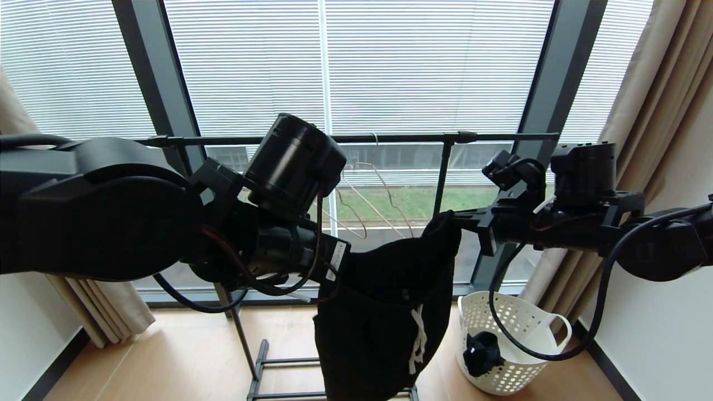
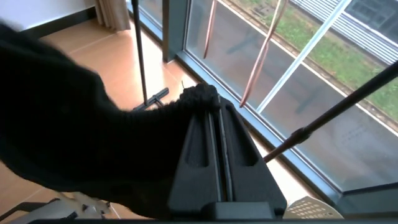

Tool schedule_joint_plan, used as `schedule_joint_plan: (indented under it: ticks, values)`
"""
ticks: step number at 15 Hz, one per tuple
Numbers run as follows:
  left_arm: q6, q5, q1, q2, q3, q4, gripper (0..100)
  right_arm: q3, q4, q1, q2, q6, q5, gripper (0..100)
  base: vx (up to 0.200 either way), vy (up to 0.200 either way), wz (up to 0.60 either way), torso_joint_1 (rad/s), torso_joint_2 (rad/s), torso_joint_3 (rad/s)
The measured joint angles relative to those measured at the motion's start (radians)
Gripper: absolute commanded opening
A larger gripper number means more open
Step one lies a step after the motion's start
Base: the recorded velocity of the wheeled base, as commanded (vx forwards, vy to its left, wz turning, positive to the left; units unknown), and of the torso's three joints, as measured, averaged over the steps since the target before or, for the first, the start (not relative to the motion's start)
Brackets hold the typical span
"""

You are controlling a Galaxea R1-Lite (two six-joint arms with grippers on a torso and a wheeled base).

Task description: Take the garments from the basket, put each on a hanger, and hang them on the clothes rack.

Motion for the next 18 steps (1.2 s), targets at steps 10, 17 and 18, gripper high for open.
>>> schedule_joint_plan:
  ticks: [10, 17, 18]
  values:
    - [0.092, -0.138, 0.098, -0.088, 0.263, -0.274, 100, 0.006, -0.006, -0.041, -0.07, 0.01, -0.024, 0, 0.04, 0.0, 0.0, 0.0, 0.0, 0.0]
    - [0.086, -0.135, 0.147, 0.027, 0.172, -0.278, 100, 0.002, -0.007, -0.069, -0.071, 0.01, -0.026, 0, 0.2, 0.0, 0.0, 0.004, 0.0, 0.002]
    - [0.082, -0.134, 0.15, 0.04, 0.168, -0.287, 100, 0.002, -0.008, -0.076, -0.073, 0.008, -0.026, 0, 0.2, 0.0, 0.0, 0.002, 0.01, 0.002]
